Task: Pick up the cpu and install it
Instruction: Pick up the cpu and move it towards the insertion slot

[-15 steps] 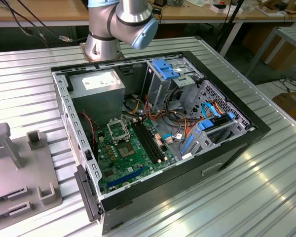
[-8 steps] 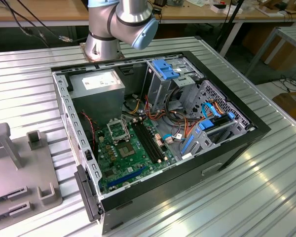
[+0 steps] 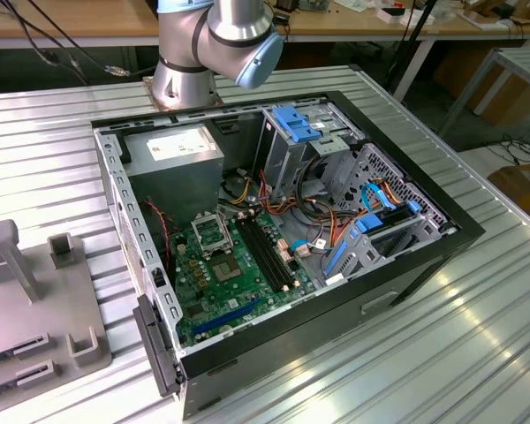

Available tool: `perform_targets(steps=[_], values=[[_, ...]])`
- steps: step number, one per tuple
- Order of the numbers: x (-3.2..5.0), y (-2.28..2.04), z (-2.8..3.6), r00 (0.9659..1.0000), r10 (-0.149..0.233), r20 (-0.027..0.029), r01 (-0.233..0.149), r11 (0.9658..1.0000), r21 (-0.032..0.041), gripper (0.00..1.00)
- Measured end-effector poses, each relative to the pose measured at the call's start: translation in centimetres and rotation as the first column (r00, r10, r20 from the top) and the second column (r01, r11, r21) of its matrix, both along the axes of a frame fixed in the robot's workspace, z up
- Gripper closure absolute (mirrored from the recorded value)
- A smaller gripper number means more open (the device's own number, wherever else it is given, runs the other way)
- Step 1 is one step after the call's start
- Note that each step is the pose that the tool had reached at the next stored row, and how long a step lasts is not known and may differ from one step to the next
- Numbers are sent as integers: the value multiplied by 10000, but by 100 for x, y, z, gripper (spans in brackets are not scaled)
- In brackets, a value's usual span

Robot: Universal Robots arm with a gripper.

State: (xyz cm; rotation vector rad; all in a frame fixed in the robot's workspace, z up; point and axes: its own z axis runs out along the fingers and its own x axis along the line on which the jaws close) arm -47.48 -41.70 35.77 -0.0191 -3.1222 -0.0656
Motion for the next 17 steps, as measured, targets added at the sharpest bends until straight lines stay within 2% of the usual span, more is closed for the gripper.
perform_targets(steps=[2, 4, 6, 9, 16, 17], values=[[0, -16, -39, 10000, 20, -4, -20, 10000, -1, 36], [0, -48, -75, 10000, 89, -29, -89, 10000, -1, 36], [0, -86, -140, 9996, 288, -65, -288, 9996, 0, 36], [0, -129, -211, 9991, 427, -71, -427, 9991, 1, 36], [0, -140, -351, 9986, 533, -72, -533, 9986, 0, 36], [0, -140, -395, 9985, 551, -71, -551, 9985, 0, 36]])
